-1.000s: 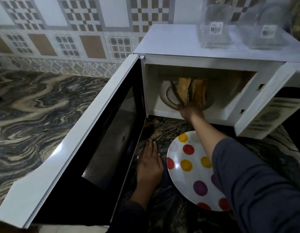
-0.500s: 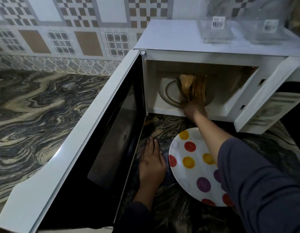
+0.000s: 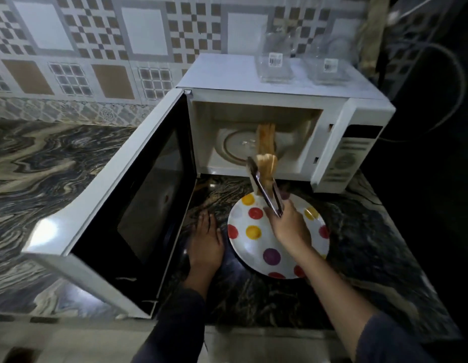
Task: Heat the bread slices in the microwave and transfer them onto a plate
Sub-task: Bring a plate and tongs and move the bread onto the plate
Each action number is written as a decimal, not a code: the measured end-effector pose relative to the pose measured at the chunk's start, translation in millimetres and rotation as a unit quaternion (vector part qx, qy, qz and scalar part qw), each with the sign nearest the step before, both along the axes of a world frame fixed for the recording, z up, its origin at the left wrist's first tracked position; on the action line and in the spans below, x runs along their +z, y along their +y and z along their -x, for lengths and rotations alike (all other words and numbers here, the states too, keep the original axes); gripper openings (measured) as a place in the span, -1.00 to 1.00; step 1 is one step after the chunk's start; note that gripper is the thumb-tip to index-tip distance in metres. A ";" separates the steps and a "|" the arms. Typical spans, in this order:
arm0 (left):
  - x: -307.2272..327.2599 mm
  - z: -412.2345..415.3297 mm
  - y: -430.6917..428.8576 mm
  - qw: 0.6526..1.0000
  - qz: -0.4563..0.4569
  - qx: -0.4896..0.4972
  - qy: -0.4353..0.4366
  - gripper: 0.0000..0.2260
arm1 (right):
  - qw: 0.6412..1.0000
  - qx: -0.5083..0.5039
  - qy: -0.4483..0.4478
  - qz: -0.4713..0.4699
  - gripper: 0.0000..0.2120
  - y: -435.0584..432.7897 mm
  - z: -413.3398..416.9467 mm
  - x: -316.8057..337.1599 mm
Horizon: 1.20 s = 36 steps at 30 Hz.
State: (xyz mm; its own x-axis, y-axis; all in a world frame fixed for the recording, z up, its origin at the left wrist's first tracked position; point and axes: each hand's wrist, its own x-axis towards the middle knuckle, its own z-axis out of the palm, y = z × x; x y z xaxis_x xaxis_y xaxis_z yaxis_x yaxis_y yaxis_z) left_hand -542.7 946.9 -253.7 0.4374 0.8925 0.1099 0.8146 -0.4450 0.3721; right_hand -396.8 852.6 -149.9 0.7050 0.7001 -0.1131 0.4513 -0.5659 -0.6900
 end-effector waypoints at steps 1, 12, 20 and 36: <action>-1.2 1.1 -8.1 1.000 -0.006 0.007 0.006 -0.33 | 1.000 -0.007 -0.001 0.008 -0.60 -18.3 0.0 -3.6; -2.5 8.0 -53.0 0.999 -0.010 0.008 0.034 -0.41 | 0.992 -0.102 -0.053 0.058 -0.65 -130.0 -23.3 -43.5; -0.1 9.0 -52.8 1.000 -0.005 0.002 0.027 -0.55 | 0.992 -0.060 -0.040 0.108 -0.66 -126.3 -34.3 -49.8; -0.9 6.8 -50.4 0.999 -0.002 0.019 0.031 -0.38 | 0.991 -0.040 -0.125 0.030 -0.50 -76.4 -23.4 9.1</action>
State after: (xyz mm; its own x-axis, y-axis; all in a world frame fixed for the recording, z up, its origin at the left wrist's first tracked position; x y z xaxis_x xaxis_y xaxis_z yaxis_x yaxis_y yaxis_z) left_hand -549.5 896.5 -254.6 0.4095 0.9081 0.0873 0.8524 -0.4149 0.3182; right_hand -373.4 776.2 -140.8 0.7698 0.6375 0.0319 0.5552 -0.6441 -0.5263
